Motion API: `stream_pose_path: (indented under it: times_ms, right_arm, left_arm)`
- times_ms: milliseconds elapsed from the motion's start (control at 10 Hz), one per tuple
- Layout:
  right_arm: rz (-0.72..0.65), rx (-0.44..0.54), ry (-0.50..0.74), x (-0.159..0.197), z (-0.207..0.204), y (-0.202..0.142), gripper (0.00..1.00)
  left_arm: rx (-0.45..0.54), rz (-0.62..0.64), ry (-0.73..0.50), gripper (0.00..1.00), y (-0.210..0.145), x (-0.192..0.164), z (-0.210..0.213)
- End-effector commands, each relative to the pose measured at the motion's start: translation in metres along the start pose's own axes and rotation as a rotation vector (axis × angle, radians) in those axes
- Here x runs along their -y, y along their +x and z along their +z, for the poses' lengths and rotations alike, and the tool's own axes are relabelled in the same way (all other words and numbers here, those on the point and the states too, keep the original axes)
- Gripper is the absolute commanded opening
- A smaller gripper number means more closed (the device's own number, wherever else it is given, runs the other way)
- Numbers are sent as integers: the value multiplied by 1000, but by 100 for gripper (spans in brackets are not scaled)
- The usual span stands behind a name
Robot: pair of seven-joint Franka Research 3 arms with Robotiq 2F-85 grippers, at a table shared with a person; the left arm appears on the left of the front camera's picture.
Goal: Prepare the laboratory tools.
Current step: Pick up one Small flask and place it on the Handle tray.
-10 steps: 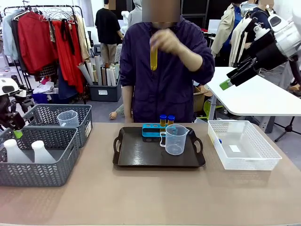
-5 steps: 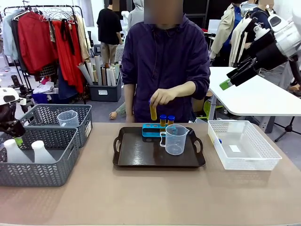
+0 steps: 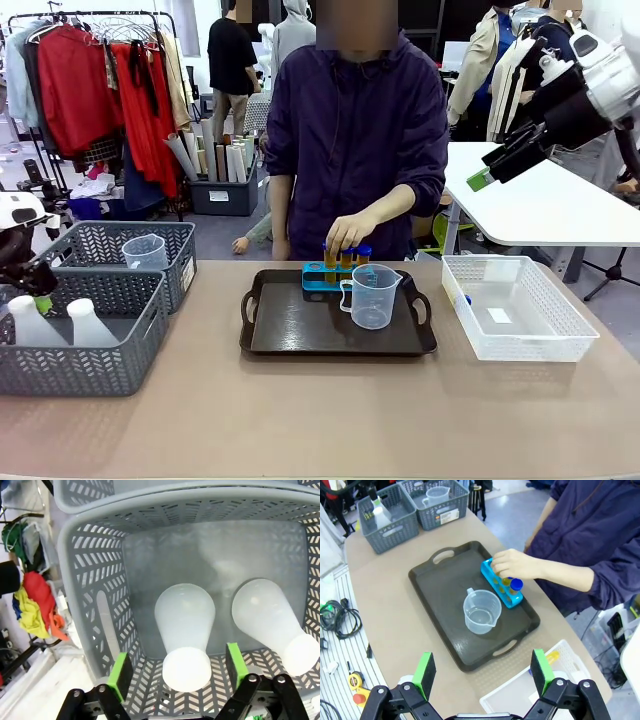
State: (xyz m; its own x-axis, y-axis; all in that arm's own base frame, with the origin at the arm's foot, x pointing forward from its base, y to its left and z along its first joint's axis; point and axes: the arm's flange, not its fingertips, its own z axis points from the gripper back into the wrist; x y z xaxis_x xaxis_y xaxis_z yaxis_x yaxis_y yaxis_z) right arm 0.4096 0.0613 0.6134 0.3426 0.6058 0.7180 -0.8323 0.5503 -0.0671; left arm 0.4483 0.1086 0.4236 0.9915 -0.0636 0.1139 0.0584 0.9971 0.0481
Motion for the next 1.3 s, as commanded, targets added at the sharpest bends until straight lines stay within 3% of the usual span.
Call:
stream_pose_path:
  times_ms: [0,300,400,900,1200]
  right_arm:
    - [5,26,13,2,-1,1,100]
    - [5,26,13,2,-1,1,100]
    - [5,26,13,2,-1,1,100]
    - [5,26,13,2,-1,1,100]
    - [5,26,13,2,-1,1,100]
  left_arm:
    - [3,-16,-33,69,3,-3,-1]
    - [2,-16,-33,9,1,-4,0]
    - [0,-18,-33,0,1,-3,-1]
    - [-4,-21,-23,0,1,1,8]
    - [-74,-18,-46,0,10,11,59]
